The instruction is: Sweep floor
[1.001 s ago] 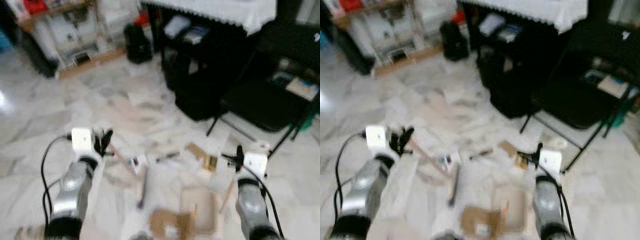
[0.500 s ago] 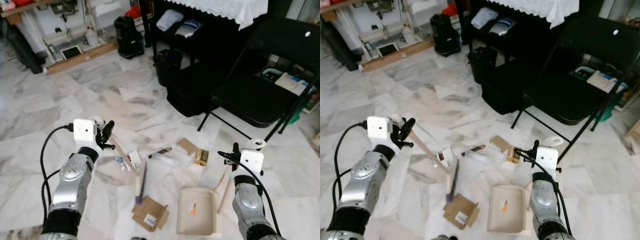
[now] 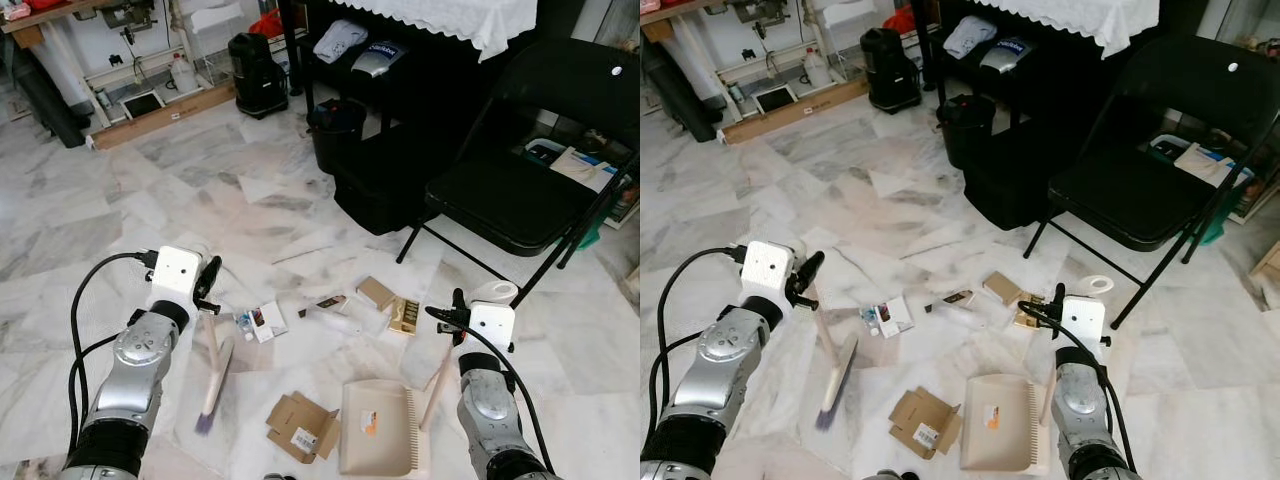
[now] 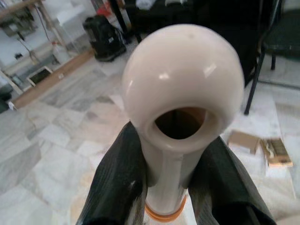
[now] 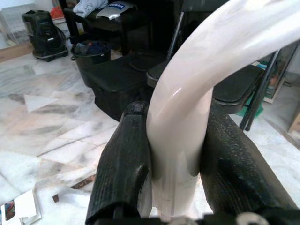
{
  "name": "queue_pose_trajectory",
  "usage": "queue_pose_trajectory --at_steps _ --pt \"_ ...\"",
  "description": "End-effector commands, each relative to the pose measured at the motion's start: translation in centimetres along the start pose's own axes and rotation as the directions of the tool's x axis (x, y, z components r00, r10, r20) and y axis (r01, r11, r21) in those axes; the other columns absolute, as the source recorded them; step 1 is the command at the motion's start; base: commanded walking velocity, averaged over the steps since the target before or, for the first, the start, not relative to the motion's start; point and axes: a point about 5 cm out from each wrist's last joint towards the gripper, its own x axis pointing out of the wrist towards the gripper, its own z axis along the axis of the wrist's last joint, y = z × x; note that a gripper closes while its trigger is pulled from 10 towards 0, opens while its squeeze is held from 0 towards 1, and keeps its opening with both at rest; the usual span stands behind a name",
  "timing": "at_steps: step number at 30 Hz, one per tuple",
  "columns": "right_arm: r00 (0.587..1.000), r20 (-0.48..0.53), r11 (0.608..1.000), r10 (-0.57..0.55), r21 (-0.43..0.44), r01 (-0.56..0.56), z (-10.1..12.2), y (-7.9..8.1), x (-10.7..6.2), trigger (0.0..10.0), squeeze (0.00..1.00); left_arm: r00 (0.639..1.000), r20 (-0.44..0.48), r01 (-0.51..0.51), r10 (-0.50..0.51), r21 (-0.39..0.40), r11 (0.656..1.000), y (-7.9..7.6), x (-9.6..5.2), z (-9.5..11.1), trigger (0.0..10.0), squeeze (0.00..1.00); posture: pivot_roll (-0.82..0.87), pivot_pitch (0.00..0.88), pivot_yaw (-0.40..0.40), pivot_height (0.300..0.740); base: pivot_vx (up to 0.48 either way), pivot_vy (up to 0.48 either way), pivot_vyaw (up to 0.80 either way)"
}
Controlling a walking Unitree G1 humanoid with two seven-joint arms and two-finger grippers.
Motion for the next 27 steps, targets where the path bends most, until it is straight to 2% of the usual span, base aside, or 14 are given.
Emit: queue_pose_trajectory --at_steps 1,3,6,10,13,15,19,23,27 --pt "1.000 -0.019 1.000 0.004 0.009 -0.004 -0.3 0.2 -0.1 10.0 0.00 0.998 -0.058 -0.007 0.012 0.093 0.996 0.7 -0.4 -1.0 10.0 0.00 0.08 0.109 0.114 0.740 0.000 0.000 0.00" --pt "1.000 -0.020 1.000 0.006 0.010 -0.006 -0.3 0.3 -0.1 10.0 0.00 0.997 -0.079 0.004 0.005 0.119 0.993 0.6 -0.6 -1.4 10.0 0.00 0.08 0.112 0.114 0.740 0.000 0.000 0.00" --pt "1.000 -0.022 1.000 0.010 0.012 -0.010 -0.3 0.3 -0.1 10.0 0.00 0.996 -0.093 0.010 0.000 0.101 0.995 0.4 -0.7 -1.7 10.0 0.00 0.08 0.118 0.112 0.740 0.000 0.000 0.00" --pt "1.000 -0.023 1.000 0.017 0.014 -0.017 -0.3 0.4 -0.1 10.0 0.00 0.979 -0.192 0.089 -0.069 0.098 0.991 -0.5 -0.8 -3.1 10.0 0.00 0.08 0.126 0.111 0.740 0.000 0.000 0.00" --pt "1.000 -0.024 1.000 0.017 0.017 -0.016 -0.3 0.5 -0.1 10.0 0.00 0.975 -0.205 0.108 -0.091 0.074 0.991 -0.9 -0.8 -3.4 10.0 0.00 0.08 0.129 0.111 0.740 0.000 0.000 0.00" --pt "1.000 -0.023 1.000 0.018 0.020 -0.017 -0.2 0.6 0.0 10.0 0.00 0.970 -0.205 0.126 -0.127 -0.017 0.992 -1.5 -0.7 -3.4 10.0 0.00 0.08 0.131 0.111 0.740 0.000 0.000 0.00" --pt "0.999 -0.025 1.000 0.023 0.022 -0.022 -0.2 0.7 -0.1 10.0 0.00 0.972 -0.185 0.122 -0.143 -0.118 0.985 -1.6 -0.4 -3.0 10.0 0.00 0.08 0.135 0.114 0.740 0.000 0.000 0.00" --pt "0.999 -0.026 0.999 0.024 0.024 -0.023 -0.2 0.8 -0.1 10.0 0.00 0.979 -0.169 0.089 -0.115 -0.153 0.984 -1.1 -0.2 -2.7 10.0 0.00 0.08 0.134 0.115 0.740 0.000 0.000 0.00" --pt "0.999 -0.029 0.999 0.030 0.029 -0.029 -0.3 0.9 -0.1 10.0 0.00 0.982 -0.150 0.078 -0.115 -0.233 0.969 -0.9 0.0 -2.3 10.0 0.00 0.08 0.136 0.116 0.740 0.000 0.000 0.00"
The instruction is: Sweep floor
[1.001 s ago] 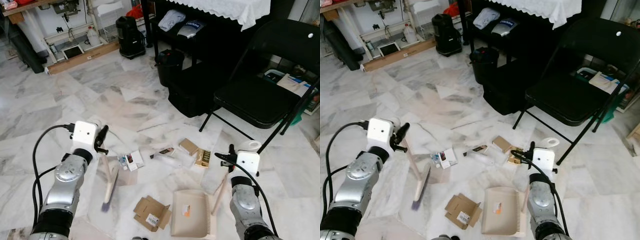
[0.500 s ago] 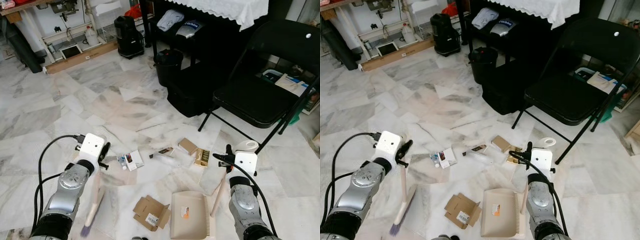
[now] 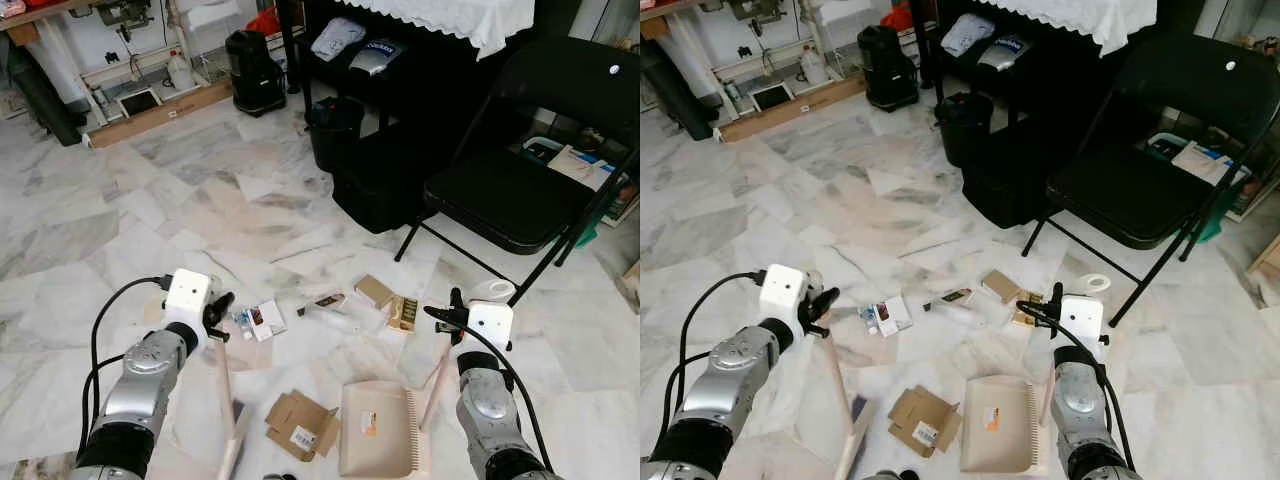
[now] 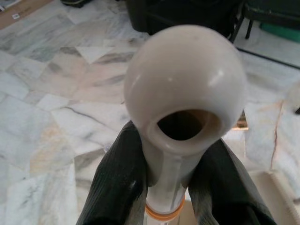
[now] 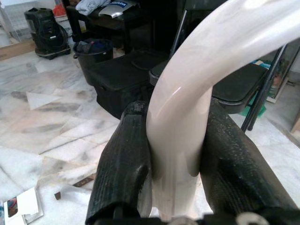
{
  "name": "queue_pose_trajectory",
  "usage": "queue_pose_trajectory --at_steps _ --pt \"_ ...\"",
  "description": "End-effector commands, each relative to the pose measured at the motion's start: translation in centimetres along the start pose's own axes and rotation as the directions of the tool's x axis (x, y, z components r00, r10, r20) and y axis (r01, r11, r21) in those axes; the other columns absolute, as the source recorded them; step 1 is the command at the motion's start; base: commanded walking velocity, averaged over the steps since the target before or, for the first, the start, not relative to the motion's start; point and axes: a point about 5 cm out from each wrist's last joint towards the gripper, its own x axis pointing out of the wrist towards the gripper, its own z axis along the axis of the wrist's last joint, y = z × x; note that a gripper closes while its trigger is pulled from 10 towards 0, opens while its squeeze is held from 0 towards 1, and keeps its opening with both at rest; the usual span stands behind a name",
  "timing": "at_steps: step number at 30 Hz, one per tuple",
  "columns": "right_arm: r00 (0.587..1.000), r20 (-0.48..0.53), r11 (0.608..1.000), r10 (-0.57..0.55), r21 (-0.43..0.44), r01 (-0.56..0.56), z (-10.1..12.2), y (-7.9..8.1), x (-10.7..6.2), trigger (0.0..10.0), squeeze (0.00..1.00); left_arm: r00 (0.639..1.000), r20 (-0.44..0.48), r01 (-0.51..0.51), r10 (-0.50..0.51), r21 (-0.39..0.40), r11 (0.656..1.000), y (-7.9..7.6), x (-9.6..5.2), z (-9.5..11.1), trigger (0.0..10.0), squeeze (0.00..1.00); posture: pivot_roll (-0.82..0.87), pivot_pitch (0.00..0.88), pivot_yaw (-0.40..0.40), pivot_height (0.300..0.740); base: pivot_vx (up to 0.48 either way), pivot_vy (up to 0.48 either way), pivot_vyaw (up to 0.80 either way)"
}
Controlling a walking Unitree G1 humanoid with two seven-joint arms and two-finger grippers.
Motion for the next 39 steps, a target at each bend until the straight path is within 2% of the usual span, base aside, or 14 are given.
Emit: queue_pose_trajectory --at_steps 1,5,11,18,23,32,33,35,36,39 --pt "0.999 -0.030 1.000 0.012 0.025 -0.012 -0.4 0.7 -0.2 10.0 0.00 1.000 0.006 0.011 -0.011 -0.067 0.998 0.1 0.0 0.2 10.0 0.00 0.08 0.137 0.117 0.740 0.000 0.000 0.00" --pt "0.999 -0.033 1.000 0.015 0.027 -0.014 -0.5 0.7 -0.3 10.0 0.00 0.999 0.019 0.036 -0.033 -0.148 0.988 0.0 0.2 0.6 10.0 0.00 0.08 0.134 0.118 0.740 0.000 0.000 0.00" --pt "0.999 -0.033 0.999 0.019 0.027 -0.018 -0.5 0.7 -0.3 10.0 0.00 0.994 -0.012 0.105 -0.109 -0.181 0.978 -0.6 0.4 0.7 10.0 0.00 0.08 0.124 0.118 0.740 0.000 0.000 0.00" --pt "0.999 -0.029 0.999 0.025 0.030 -0.024 -0.4 0.8 -0.2 10.0 0.00 0.992 0.050 0.122 -0.112 -0.321 0.939 -1.0 0.8 1.8 10.0 0.00 0.08 0.107 0.115 0.740 0.000 0.000 0.00" --pt "0.999 -0.030 0.999 0.032 0.030 -0.031 -0.4 0.9 -0.2 10.0 0.00 0.991 0.077 0.128 -0.106 -0.377 0.918 -1.1 0.8 2.1 10.0 0.00 0.08 0.096 0.113 0.740 0.000 0.000 0.00" --pt "0.999 -0.023 0.999 0.035 0.030 -0.034 -0.1 1.0 0.0 10.0 0.00 0.989 0.099 0.136 -0.107 -0.376 0.916 -1.3 0.8 2.7 10.0 0.00 0.08 0.100 0.108 0.740 0.000 0.000 0.00" --pt "0.999 -0.021 0.999 0.033 0.030 -0.032 -0.1 0.9 0.1 10.0 0.00 0.991 0.118 0.104 -0.067 -0.344 0.933 -0.8 0.7 3.0 10.0 0.00 0.08 0.100 0.108 0.740 0.000 0.000 0.00" --pt "0.999 -0.017 0.999 0.030 0.031 -0.029 0.0 0.9 0.1 10.0 0.00 0.988 0.150 0.069 -0.021 -0.323 0.944 -0.3 0.6 3.6 10.0 0.00 0.08 0.103 0.106 0.740 0.000 0.000 0.00" --pt "1.000 -0.010 0.999 0.024 0.032 -0.024 0.1 0.8 0.1 10.0 0.00 0.981 0.195 0.041 0.017 -0.292 0.956 0.2 0.5 4.4 10.0 0.00 0.08 0.102 0.105 0.740 0.000 0.000 0.00" --pt "1.000 -0.005 0.999 0.019 0.032 -0.019 0.1 0.7 0.1 10.0 0.00 0.971 0.237 0.038 0.036 -0.300 0.953 0.4 0.3 5.2 10.0 0.00 0.08 0.103 0.104 0.740 0.000 0.000 0.00"
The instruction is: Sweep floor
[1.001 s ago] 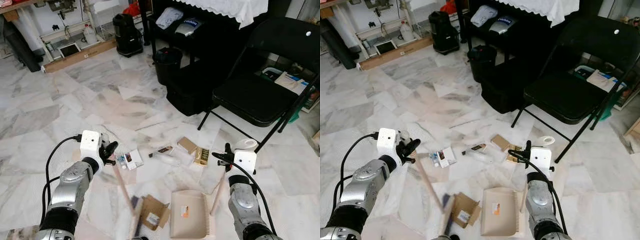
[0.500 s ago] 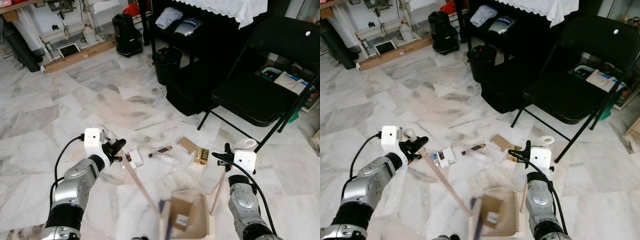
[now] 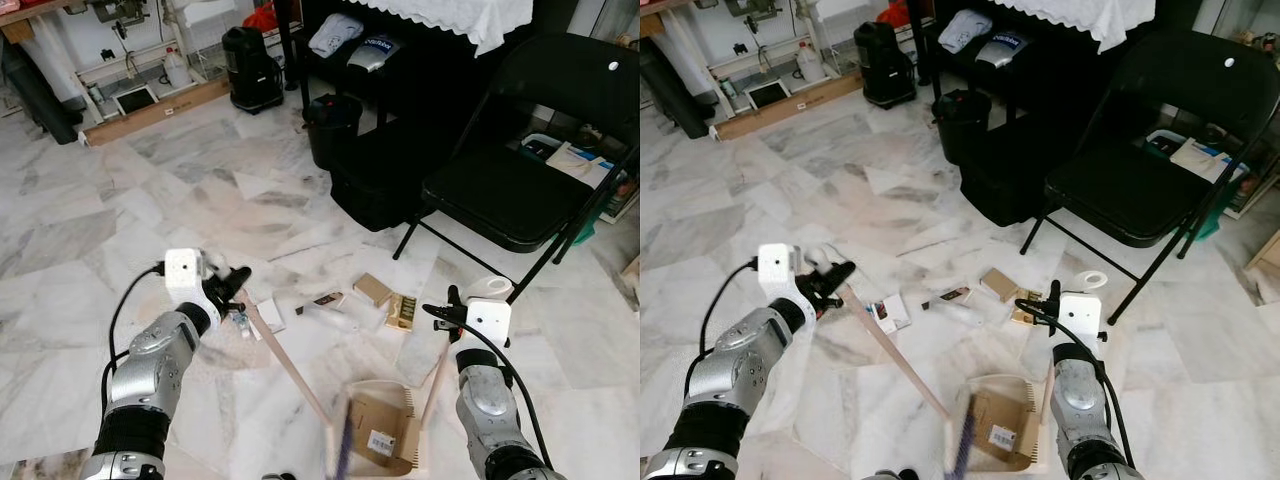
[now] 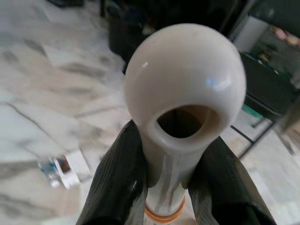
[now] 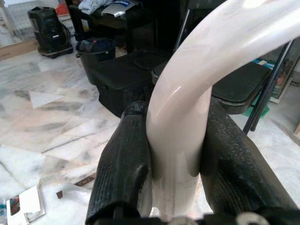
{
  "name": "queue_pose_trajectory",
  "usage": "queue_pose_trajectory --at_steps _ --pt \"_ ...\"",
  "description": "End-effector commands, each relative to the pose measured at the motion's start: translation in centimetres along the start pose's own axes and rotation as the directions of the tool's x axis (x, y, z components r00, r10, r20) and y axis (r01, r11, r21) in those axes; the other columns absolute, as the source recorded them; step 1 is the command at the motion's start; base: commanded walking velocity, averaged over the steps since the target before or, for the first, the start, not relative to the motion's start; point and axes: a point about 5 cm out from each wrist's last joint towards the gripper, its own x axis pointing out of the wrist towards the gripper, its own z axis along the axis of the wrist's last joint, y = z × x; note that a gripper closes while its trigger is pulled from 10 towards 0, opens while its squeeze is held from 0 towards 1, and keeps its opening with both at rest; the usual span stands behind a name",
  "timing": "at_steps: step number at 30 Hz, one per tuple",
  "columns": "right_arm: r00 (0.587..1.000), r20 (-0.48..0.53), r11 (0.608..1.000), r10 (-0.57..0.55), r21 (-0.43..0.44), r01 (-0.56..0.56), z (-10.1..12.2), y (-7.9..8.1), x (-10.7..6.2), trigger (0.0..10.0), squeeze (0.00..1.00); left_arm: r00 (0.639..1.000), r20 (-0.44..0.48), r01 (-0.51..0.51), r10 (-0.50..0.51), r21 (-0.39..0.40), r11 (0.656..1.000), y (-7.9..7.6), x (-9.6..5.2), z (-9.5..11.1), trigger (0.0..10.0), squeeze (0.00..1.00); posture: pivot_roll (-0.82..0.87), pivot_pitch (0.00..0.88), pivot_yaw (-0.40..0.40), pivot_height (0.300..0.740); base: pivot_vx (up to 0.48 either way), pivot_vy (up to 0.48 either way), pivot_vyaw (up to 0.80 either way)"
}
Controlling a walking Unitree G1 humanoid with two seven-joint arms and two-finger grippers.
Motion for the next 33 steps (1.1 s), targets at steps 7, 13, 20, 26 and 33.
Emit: queue_pose_trajectory --at_steps 7,13,20,26,33 --pt "1.000 -0.008 1.000 -0.001 0.030 0.001 -0.1 0.5 -0.1 10.0 0.00 0.979 0.202 -0.022 0.021 -0.001 1.000 0.8 -0.7 3.5 10.0 0.00 0.08 0.100 0.100 0.740 0.000 0.000 0.00" --pt "0.999 0.031 0.999 -0.013 0.039 0.011 0.6 0.4 0.2 10.0 0.00 0.962 0.265 -0.095 0.067 0.097 0.991 0.7 -0.7 4.5 10.0 0.00 0.08 0.100 0.097 0.740 0.000 0.000 0.00" --pt "0.987 0.153 0.996 -0.053 0.073 0.042 2.7 -0.3 1.0 10.0 0.00 0.951 0.293 -0.143 0.094 0.148 0.979 0.3 -0.5 3.8 10.0 0.00 0.05 0.097 0.098 0.740 0.000 0.000 0.00" --pt "0.971 0.232 0.997 -0.058 0.069 0.043 4.1 -0.6 1.1 10.0 0.00 0.951 0.300 -0.164 0.079 0.271 0.948 -0.7 0.0 3.3 10.0 0.00 0.03 0.091 0.099 0.740 0.000 0.000 0.00" --pt "0.949 0.305 0.992 -0.081 0.120 0.046 5.6 -0.8 1.0 10.0 0.00 0.937 0.333 -0.210 0.104 0.301 0.930 -0.6 0.3 3.5 10.0 0.00 0.00 0.084 0.094 0.740 0.000 0.000 0.00"
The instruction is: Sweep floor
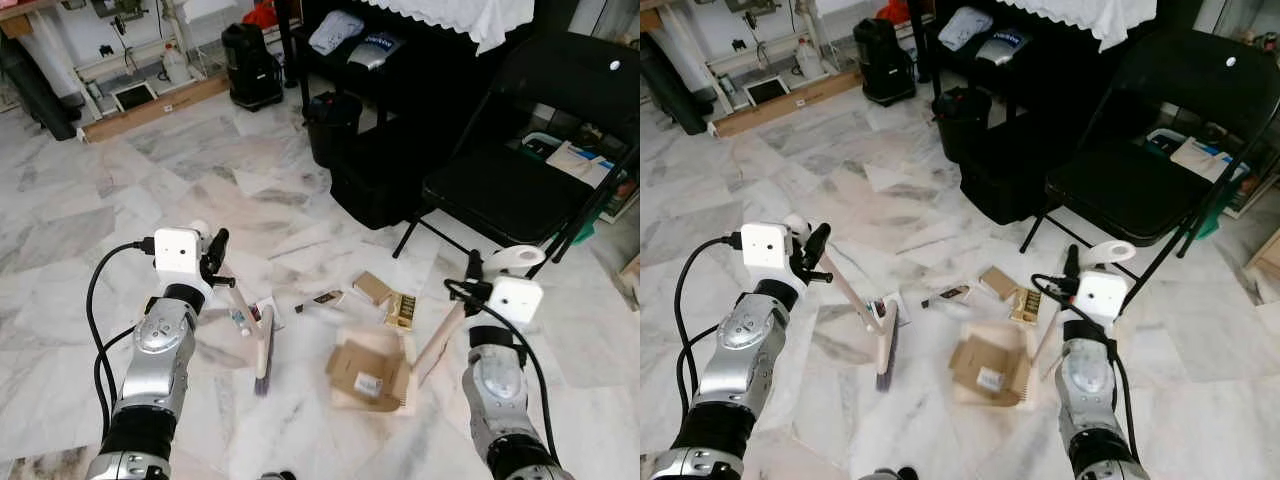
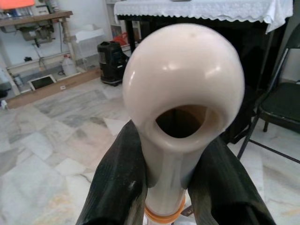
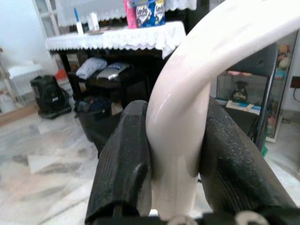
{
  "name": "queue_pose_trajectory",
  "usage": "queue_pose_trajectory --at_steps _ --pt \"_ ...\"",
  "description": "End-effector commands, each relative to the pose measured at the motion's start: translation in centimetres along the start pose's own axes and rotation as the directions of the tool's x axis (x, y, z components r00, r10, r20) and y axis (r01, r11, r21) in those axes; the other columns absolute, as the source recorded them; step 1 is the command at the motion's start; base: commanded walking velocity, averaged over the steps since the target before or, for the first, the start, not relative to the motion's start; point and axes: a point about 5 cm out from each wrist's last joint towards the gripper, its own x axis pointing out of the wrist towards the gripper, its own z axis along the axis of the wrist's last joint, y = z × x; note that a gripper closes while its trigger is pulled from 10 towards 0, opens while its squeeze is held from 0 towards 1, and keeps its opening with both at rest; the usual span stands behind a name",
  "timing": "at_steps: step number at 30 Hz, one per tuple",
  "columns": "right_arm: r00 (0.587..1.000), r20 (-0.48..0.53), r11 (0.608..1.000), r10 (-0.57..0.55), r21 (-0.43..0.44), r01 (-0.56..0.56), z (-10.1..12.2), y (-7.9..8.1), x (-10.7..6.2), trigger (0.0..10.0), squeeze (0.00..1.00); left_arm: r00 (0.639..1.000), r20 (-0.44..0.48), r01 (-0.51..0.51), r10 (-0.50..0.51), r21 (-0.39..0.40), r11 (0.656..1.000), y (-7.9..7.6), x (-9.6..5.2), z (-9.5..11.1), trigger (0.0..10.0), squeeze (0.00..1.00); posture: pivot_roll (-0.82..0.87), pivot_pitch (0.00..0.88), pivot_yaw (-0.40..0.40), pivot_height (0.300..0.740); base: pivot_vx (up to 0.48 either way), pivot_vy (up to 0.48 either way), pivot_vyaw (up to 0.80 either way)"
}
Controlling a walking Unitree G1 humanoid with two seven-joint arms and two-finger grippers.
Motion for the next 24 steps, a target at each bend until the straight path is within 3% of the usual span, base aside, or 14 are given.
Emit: queue_pose_trajectory --at_steps 1,12,18,24 --pt "0.998 0.056 0.999 -0.004 0.041 0.002 1.0 0.4 0.3 10.0 0.00 0.997 0.071 -0.016 0.014 0.038 0.999 0.2 0.6 1.3 10.0 0.00 0.00 0.084 0.094 0.740 0.000 0.000 0.00" --pt "0.986 0.162 0.994 -0.039 0.110 0.021 4.3 1.4 1.6 10.0 0.00 0.994 0.106 0.023 -0.027 0.042 0.999 -2.1 1.6 1.6 10.0 0.00 0.00 0.083 0.115 0.740 0.000 0.000 0.00" --pt "0.980 0.183 0.992 -0.079 0.107 0.060 4.8 0.8 1.2 10.0 0.00 0.995 0.099 0.013 -0.020 0.067 0.998 -1.6 1.5 1.2 10.0 0.00 0.01 0.054 0.131 0.740 0.000 0.000 0.00" --pt "0.981 0.179 0.995 -0.073 0.085 0.058 4.8 0.6 0.7 10.0 0.00 0.996 0.093 -0.023 0.016 0.072 0.997 -0.8 0.7 0.6 10.0 0.00 0.01 0.017 0.120 0.740 0.000 0.000 0.71"
